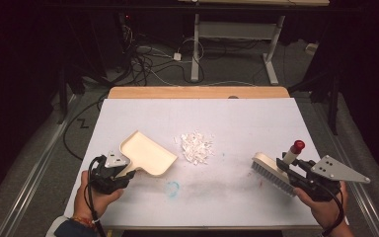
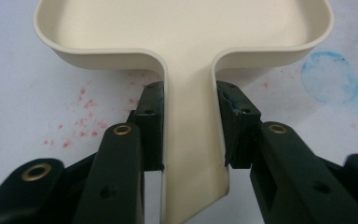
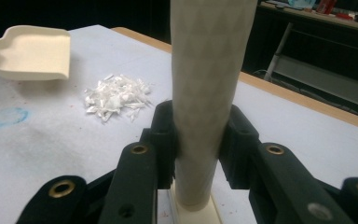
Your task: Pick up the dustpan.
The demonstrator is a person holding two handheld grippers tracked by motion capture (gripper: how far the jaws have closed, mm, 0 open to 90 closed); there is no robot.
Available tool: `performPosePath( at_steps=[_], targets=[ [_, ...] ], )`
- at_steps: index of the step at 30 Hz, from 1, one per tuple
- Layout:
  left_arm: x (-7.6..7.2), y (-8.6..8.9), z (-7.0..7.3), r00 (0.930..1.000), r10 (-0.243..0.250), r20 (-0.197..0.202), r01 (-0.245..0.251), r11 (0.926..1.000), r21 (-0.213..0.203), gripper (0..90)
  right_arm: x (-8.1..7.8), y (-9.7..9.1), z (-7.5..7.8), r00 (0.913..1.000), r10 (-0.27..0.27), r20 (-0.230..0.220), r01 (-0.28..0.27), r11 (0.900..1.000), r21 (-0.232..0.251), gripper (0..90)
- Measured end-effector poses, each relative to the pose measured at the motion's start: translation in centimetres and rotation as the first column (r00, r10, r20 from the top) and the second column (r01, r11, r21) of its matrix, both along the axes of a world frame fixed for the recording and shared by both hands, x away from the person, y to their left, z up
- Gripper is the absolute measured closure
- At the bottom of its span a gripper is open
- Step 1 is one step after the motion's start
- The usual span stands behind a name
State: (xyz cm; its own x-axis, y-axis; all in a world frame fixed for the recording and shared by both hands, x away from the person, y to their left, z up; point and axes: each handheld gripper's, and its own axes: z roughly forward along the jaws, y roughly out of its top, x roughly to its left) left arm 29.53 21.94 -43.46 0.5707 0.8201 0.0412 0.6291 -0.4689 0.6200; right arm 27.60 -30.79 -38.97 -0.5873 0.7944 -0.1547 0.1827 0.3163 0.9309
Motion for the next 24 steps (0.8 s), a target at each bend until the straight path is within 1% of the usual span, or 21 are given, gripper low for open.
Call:
performPosePath(
  at_steps=[1, 3, 4, 6, 9, 10, 12, 15, 16, 20, 24],
  targets=[
    [0.0, 0.0, 0.0, 1.0000, 0.000, 0.000, 0.000, 1.0000, 0.000, 63.4, 0.0, 0.0, 0.0, 1.0000, 0.000, 0.000, 0.000, 1.0000, 0.000, 70.8],
    [-0.6, 0.2, -0.2, 0.9998, -0.013, -0.017, 0.012, 0.9998, -0.018, 63.4, 0.1, 0.1, 0.1, 1.0000, 0.001, 0.001, -0.001, 1.0000, 0.008, 70.8],
    [-0.8, 0.3, -0.3, 0.9995, -0.017, -0.025, 0.017, 0.9997, -0.020, 63.4, 0.1, 0.1, 0.1, 1.0000, 0.001, 0.001, -0.001, 1.0000, 0.010, 70.8],
    [-0.9, 0.3, -0.4, 0.9993, -0.023, -0.029, 0.022, 0.9996, -0.017, 63.4, 0.1, 0.1, 0.1, 1.0000, 0.002, 0.000, -0.002, 0.9999, 0.010, 70.8],
    [-1.4, 0.3, -0.6, 0.9982, -0.041, -0.044, 0.040, 0.9988, -0.029, 63.4, 0.1, 0.1, 0.1, 1.0000, 0.004, -0.001, -0.004, 0.9999, 0.011, 70.8],
    [-1.7, 0.2, -0.8, 0.9971, -0.057, -0.051, 0.055, 0.9981, -0.026, 63.4, 0.1, 0.0, 0.1, 1.0000, 0.005, -0.002, -0.005, 0.9999, 0.014, 70.8],
    [-1.8, 0.1, -0.9, 0.9967, -0.061, -0.055, 0.059, 0.9979, -0.025, 63.4, 0.1, 0.0, 0.2, 1.0000, 0.005, 0.000, -0.005, 0.9999, 0.014, 70.8],
    [-2.0, -0.2, -1.3, 0.9935, -0.086, -0.075, 0.084, 0.9962, -0.025, 63.4, 0.1, 0.1, 0.2, 1.0000, 0.001, 0.001, -0.001, 0.9998, 0.018, 70.8],
    [-2.0, -0.2, -1.3, 0.9935, -0.086, -0.075, 0.084, 0.9962, -0.025, 63.3, 0.1, 0.1, 0.2, 1.0000, 0.001, 0.001, -0.001, 0.9998, 0.018, 70.8],
    [-2.1, -0.5, -1.5, 0.9893, -0.109, -0.097, 0.109, 0.9940, -0.013, 63.4, 0.4, 0.0, 0.3, 1.0000, -0.001, -0.003, 0.001, 0.9997, 0.024, 70.8],
    [-2.4, -0.8, -1.5, 0.9887, -0.114, -0.097, 0.113, 0.9934, -0.015, 63.3, 0.7, 0.2, 0.3, 1.0000, -0.005, -0.008, 0.006, 0.9997, 0.024, 70.8]
  ],
)
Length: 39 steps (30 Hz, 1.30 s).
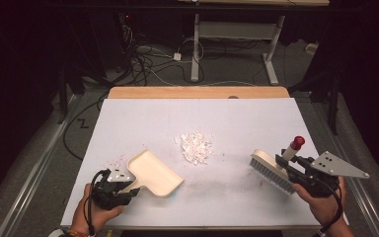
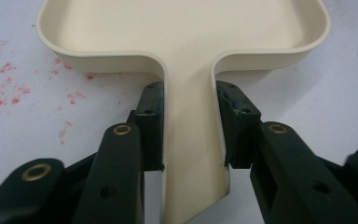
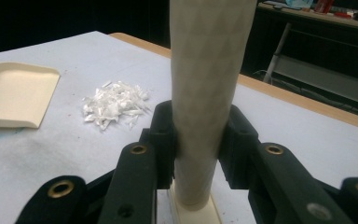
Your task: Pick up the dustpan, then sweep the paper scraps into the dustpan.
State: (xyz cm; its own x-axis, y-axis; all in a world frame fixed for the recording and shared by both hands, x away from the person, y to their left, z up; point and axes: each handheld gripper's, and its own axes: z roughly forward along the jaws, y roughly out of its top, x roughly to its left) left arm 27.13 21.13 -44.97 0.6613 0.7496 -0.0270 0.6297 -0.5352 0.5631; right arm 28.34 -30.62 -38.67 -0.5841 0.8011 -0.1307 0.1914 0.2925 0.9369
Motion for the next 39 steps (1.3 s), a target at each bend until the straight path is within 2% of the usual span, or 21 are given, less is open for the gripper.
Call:
performPosePath(
  at_steps=[5, 8, 11, 14, 16, 18, 19, 20, 21, 22, 23, 24, 25, 26, 27, 28, 29, 30, 33, 39],
  targets=[
    [0.0, -0.3, -0.2, 1.0000, -0.008, 0.000, 0.008, 0.9999, 0.007, 63.3, 0.9, 0.5, 0.0, 1.0000, 0.009, 0.001, -0.009, 0.9999, 0.005, 70.8],
    [0.1, -0.5, -0.3, 0.9999, -0.015, 0.003, 0.015, 0.9998, 0.009, 63.3, 2.0, 0.9, -0.1, 0.9995, 0.029, -0.013, -0.029, 0.9996, 0.004, 70.8],
    [0.2, -0.7, -0.4, 0.9998, -0.020, -0.002, 0.020, 0.9997, 0.012, 63.2, 2.6, 1.1, -0.1, 0.9997, 0.022, -0.013, -0.022, 0.9997, 0.003, 70.8],
    [0.3, -0.8, -0.5, 0.9998, -0.018, -0.002, 0.018, 0.9997, 0.015, 63.2, 3.9, 1.6, 0.1, 1.0000, 0.004, -0.008, -0.004, 1.0000, 0.003, 70.8],
    [0.3, -1.2, -0.6, 0.9998, -0.021, 0.004, 0.021, 0.9996, 0.018, 63.2, 5.3, 2.3, 0.4, 1.0000, -0.004, 0.001, 0.004, 0.9999, 0.010, 70.8],
    [0.3, -1.2, -0.6, 0.9997, -0.025, 0.002, 0.025, 0.9995, 0.018, 63.2, 5.7, 2.5, 0.5, 1.0000, -0.006, 0.002, 0.006, 0.9999, 0.014, 70.8],
    [0.4, -1.3, -0.6, 0.9996, -0.027, 0.001, 0.027, 0.9995, 0.017, 63.2, 7.0, 3.1, 0.8, 0.9999, -0.006, 0.011, 0.006, 0.9998, 0.019, 70.8],
    [0.4, -1.3, -0.6, 0.9996, -0.027, 0.001, 0.027, 0.9995, 0.017, 63.2, 7.0, 3.1, 0.8, 0.9999, -0.006, 0.011, 0.006, 0.9998, 0.019, 70.8],
    [0.5, -1.3, -0.7, 0.9996, -0.028, 0.001, 0.028, 0.9995, 0.014, 63.2, 8.3, 3.9, 0.9, 0.9999, -0.007, 0.014, 0.007, 0.9998, 0.019, 70.8],
    [0.5, -1.3, -0.7, 0.9996, -0.029, -0.002, 0.029, 0.9995, 0.014, 63.2, 8.3, 3.9, 0.9, 0.9999, -0.007, 0.014, 0.007, 0.9998, 0.019, 70.8],
    [0.6, -1.4, -0.7, 0.9995, -0.032, -0.001, 0.032, 0.9993, 0.017, 63.2, 9.7, 4.7, 1.0, 0.9996, -0.013, 0.024, 0.013, 0.9998, 0.018, 70.8],
    [0.6, -1.5, -0.8, 0.9995, -0.032, 0.001, 0.032, 0.9993, 0.020, 63.2, 9.7, 4.7, 1.0, 0.9996, -0.013, 0.024, 0.013, 0.9998, 0.018, 70.8],
    [0.6, -1.5, -0.8, 0.9995, -0.032, -0.001, 0.032, 0.9993, 0.019, 63.2, 11.2, 5.8, 1.1, 0.9996, -0.017, 0.024, 0.017, 0.9997, 0.020, 70.8],
    [0.6, -1.6, -0.9, 0.9995, -0.033, -0.001, 0.033, 0.9993, 0.019, 63.2, 11.2, 5.8, 1.1, 0.9996, -0.017, 0.024, 0.017, 0.9997, 0.020, 70.8],
    [0.6, -1.7, -0.9, 0.9995, -0.032, -0.001, 0.032, 0.9993, 0.019, 63.2, 12.6, 6.9, 1.1, 0.9996, -0.020, 0.019, 0.020, 0.9997, 0.016, 70.8],
    [0.7, -1.7, -0.9, 0.9993, -0.036, -0.002, 0.037, 0.9991, 0.019, 63.2, 13.3, 7.5, 1.0, 0.9994, -0.023, 0.025, 0.023, 0.9996, 0.015, 70.8],
    [0.7, -1.7, -0.9, 0.9993, -0.036, -0.002, 0.037, 0.9991, 0.019, 63.2, 13.3, 7.5, 1.0, 0.9994, -0.023, 0.025, 0.023, 0.9996, 0.015, 70.8],
    [0.8, -1.7, -0.9, 0.9992, -0.040, -0.004, 0.040, 0.9990, 0.018, 63.2, 14.4, 8.6, 0.7, 0.9995, -0.029, 0.015, 0.029, 0.9993, 0.024, 70.8],
    [0.9, -1.5, -1.0, 0.9992, -0.039, -0.006, 0.040, 0.9992, 0.008, 63.2, 15.8, 10.1, 0.1, 0.9990, -0.044, 0.006, 0.044, 0.9989, 0.019, 70.9],
    [1.0, -1.5, -1.1, 0.9989, -0.047, -0.002, 0.047, 0.9988, 0.015, 63.2, 17.2, 12.2, -0.9, 0.9976, -0.069, -0.006, 0.069, 0.9976, -0.005, 70.8]
  ],
)
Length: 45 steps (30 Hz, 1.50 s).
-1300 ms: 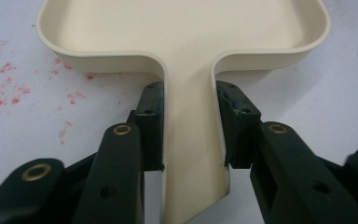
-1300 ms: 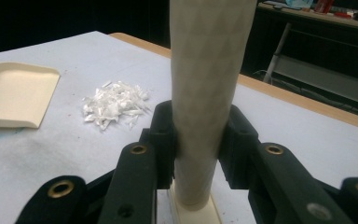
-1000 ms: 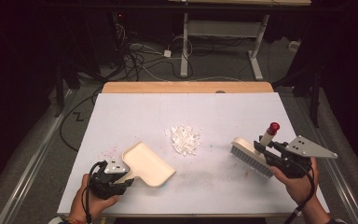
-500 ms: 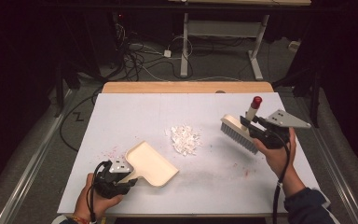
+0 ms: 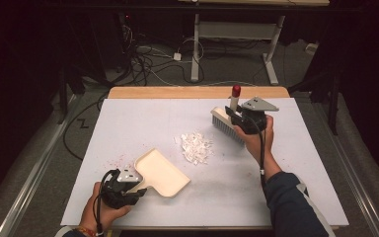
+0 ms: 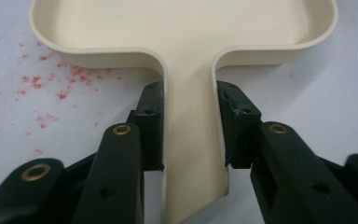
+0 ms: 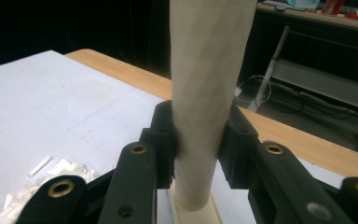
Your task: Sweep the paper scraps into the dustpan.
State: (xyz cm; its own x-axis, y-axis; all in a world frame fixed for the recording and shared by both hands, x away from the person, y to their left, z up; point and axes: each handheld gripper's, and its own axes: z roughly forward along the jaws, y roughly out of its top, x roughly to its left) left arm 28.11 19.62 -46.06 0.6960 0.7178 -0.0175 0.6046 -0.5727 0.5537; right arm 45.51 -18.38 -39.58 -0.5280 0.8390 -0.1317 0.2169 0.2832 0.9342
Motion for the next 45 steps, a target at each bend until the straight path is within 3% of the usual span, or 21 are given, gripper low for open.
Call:
performPosePath(
  at_steps=[2, 8, 10, 11, 13, 21, 23, 29, 31, 35, 38, 39, 40, 41, 42, 43, 45],
  targets=[
    [-0.1, -0.1, -0.1, 1.0000, 0.001, 0.007, -0.001, 1.0000, 0.003, 63.2, 0.6, 1.0, -0.4, 0.9999, 0.006, -0.016, -0.006, 0.9999, 0.008, 70.8],
    [-0.2, -0.2, -0.4, 1.0000, 0.004, 0.001, -0.004, 0.9999, 0.009, 63.2, 1.2, 2.5, -0.7, 0.9999, -0.011, -0.003, 0.011, 0.9999, 0.007, 70.8],
    [-0.2, -0.2, -0.5, 1.0000, 0.006, 0.001, -0.006, 1.0000, 0.007, 63.2, 1.0, 3.2, -0.8, 1.0000, 0.001, -0.004, -0.001, 1.0000, 0.007, 70.8],
    [-0.1, -0.3, -0.5, 1.0000, 0.004, 0.000, -0.004, 0.9999, 0.013, 63.2, 0.6, 4.1, -0.9, 0.9999, 0.012, 0.008, -0.011, 0.9995, -0.029, 70.9],
    [0.0, -0.4, -0.5, 1.0000, 0.006, -0.006, -0.006, 0.9999, 0.013, 63.2, 0.4, 4.8, -1.0, 0.9992, 0.038, 0.012, -0.037, 0.9985, -0.039, 70.9],
    [0.4, -0.3, -0.6, 0.9999, 0.004, -0.010, -0.004, 1.0000, 0.002, 63.2, -0.4, 5.6, -0.8, 0.9952, 0.097, -0.014, -0.096, 0.9953, 0.006, 70.9],
    [0.4, -0.4, -0.7, 0.9999, 0.005, -0.016, -0.005, 1.0000, 0.005, 63.2, -0.3, 5.6, -0.6, 0.9938, 0.111, -0.009, -0.111, 0.9938, -0.009, 70.9],
    [0.9, -0.5, -0.6, 0.9998, 0.001, -0.019, -0.001, 1.0000, 0.009, 63.2, 0.3, 5.2, 0.5, 0.9961, 0.086, 0.020, -0.085, 0.9961, -0.024, 70.8],
    [1.1, -0.6, -0.6, 0.9999, 0.000, -0.017, 0.001, 0.9999, 0.015, 63.2, 1.3, 5.1, 0.7, 0.9977, 0.057, 0.037, -0.057, 0.9983, -0.012, 70.8],
    [1.3, -0.6, -0.7, 0.9998, -0.004, -0.020, 0.004, 0.9999, 0.013, 63.2, 3.0, 5.5, -0.2, 0.9981, 0.030, 0.053, -0.029, 0.9993, -0.025, 70.8],
    [1.4, -0.6, -0.8, 0.9998, -0.004, -0.021, 0.004, 1.0000, 0.008, 63.1, 3.3, 5.9, -0.9, 0.9980, 0.026, 0.057, -0.023, 0.9984, -0.051, 70.8],
    [1.6, -0.6, -0.9, 0.9997, -0.007, -0.025, 0.007, 0.9999, 0.015, 63.2, 3.2, 6.0, -1.3, 0.9972, 0.053, 0.053, -0.052, 0.9984, -0.021, 70.8],
    [1.7, -0.6, -0.8, 0.9996, -0.009, -0.027, 0.010, 0.9999, 0.013, 63.1, 3.2, 6.2, -1.4, 0.9966, 0.063, 0.053, -0.062, 0.9979, -0.020, 70.7],
    [1.7, -0.6, -0.8, 0.9996, -0.009, -0.027, 0.010, 0.9999, 0.013, 63.1, 3.2, 6.2, -1.4, 0.9966, 0.063, 0.053, -0.062, 0.9979, -0.020, 70.7],
    [1.8, -0.5, -0.7, 0.9994, -0.012, -0.033, 0.013, 0.9999, 0.009, 63.1, 2.8, 6.6, -1.5, 0.9911, 0.124, 0.050, -0.122, 0.9921, -0.028, 70.6],
    [1.9, -0.4, -0.6, 0.9990, -0.014, -0.042, 0.014, 0.9999, 0.007, 63.1, 2.8, 6.6, -1.5, 0.9911, 0.124, 0.050, -0.122, 0.9921, -0.028, 70.6],
    [2.0, -0.4, -0.3, 0.9989, -0.021, -0.043, 0.021, 0.9997, 0.014, 63.1, 1.9, 7.1, -1.8, 0.9833, 0.176, 0.046, -0.174, 0.9836, -0.048, 70.1]
  ],
)
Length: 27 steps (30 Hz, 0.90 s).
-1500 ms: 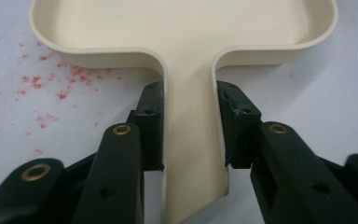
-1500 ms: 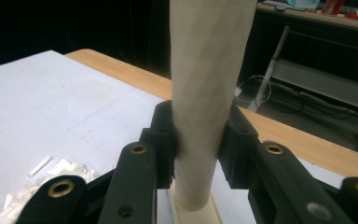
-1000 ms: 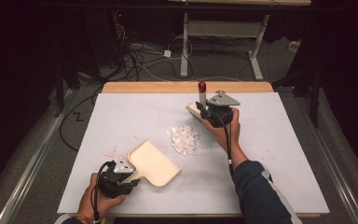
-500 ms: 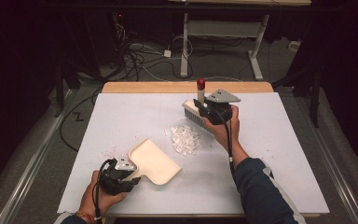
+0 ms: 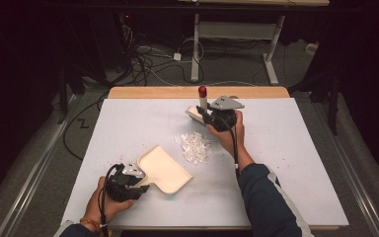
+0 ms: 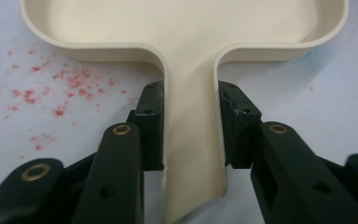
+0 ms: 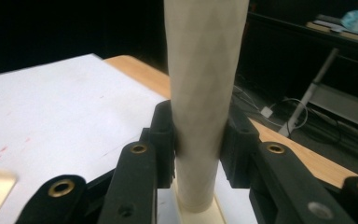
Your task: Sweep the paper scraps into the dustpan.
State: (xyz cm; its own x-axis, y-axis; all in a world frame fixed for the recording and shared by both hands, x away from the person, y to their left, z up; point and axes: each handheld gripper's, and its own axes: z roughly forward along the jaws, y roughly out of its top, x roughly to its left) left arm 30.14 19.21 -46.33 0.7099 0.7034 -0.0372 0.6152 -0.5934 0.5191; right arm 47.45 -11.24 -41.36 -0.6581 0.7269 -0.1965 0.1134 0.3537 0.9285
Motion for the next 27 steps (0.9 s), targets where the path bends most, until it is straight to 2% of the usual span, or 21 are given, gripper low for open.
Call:
performPosePath(
  at_steps=[1, 2, 3, 6, 8, 12, 16, 18, 25, 27],
  targets=[
    [0.0, 0.0, 0.0, 1.0000, 0.000, 0.000, 0.000, 1.0000, 0.000, 63.1, 0.0, 0.0, 0.0, 1.0000, 0.000, 0.000, 0.000, 1.0000, 0.000, 70.1],
    [0.1, -0.2, 0.1, 1.0000, -0.007, 0.004, 0.007, 0.9998, 0.020, 63.1, -0.4, 0.2, -0.2, 0.9994, 0.031, -0.012, -0.031, 0.9995, 0.004, 69.6],
    [0.1, -0.2, 0.1, 1.0000, -0.007, 0.004, 0.007, 0.9998, 0.020, 63.1, -0.4, 0.2, -0.2, 0.9994, 0.031, -0.012, -0.031, 0.9995, 0.004, 69.6],
    [0.7, -0.2, 0.1, 0.9999, -0.014, -0.002, 0.014, 0.9997, 0.020, 63.1, -1.3, 0.7, -0.6, 0.9961, 0.085, -0.023, -0.085, 0.9963, 0.012, 68.5],
    [0.9, -0.2, 0.1, 1.0000, -0.009, -0.002, 0.009, 0.9998, 0.017, 63.0, -1.4, 0.7, -0.6, 0.9957, 0.089, -0.026, -0.088, 0.9960, 0.016, 68.4],
    [1.2, -0.4, 0.0, 0.9999, -0.010, -0.009, 0.011, 0.9993, 0.036, 63.1, -2.9, 0.7, -0.6, 0.9917, 0.126, -0.028, -0.124, 0.9903, 0.063, 68.9],
    [1.5, -0.7, 0.0, 0.9999, -0.003, -0.013, 0.003, 0.9992, 0.040, 63.1, -3.5, 0.9, -0.6, 0.9907, 0.134, -0.026, -0.132, 0.9885, 0.075, 68.9],
    [1.5, -1.0, 0.1, 0.9999, -0.007, -0.010, 0.007, 0.9983, 0.058, 63.1, -4.0, 1.0, -0.7, 0.9912, 0.129, -0.027, -0.127, 0.9892, 0.073, 68.7],
    [1.8, -1.7, 0.2, 0.9998, -0.011, -0.018, 0.012, 0.9975, 0.070, 63.1, -5.4, 1.1, -0.8, 0.9892, 0.143, -0.031, -0.138, 0.9828, 0.123, 69.1],
    [1.9, -1.9, 0.2, 0.9998, -0.011, -0.018, 0.012, 0.9978, 0.065, 63.1, -5.6, 1.3, -0.8, 0.9884, 0.149, -0.031, -0.144, 0.9818, 0.124, 69.1]
  ],
)
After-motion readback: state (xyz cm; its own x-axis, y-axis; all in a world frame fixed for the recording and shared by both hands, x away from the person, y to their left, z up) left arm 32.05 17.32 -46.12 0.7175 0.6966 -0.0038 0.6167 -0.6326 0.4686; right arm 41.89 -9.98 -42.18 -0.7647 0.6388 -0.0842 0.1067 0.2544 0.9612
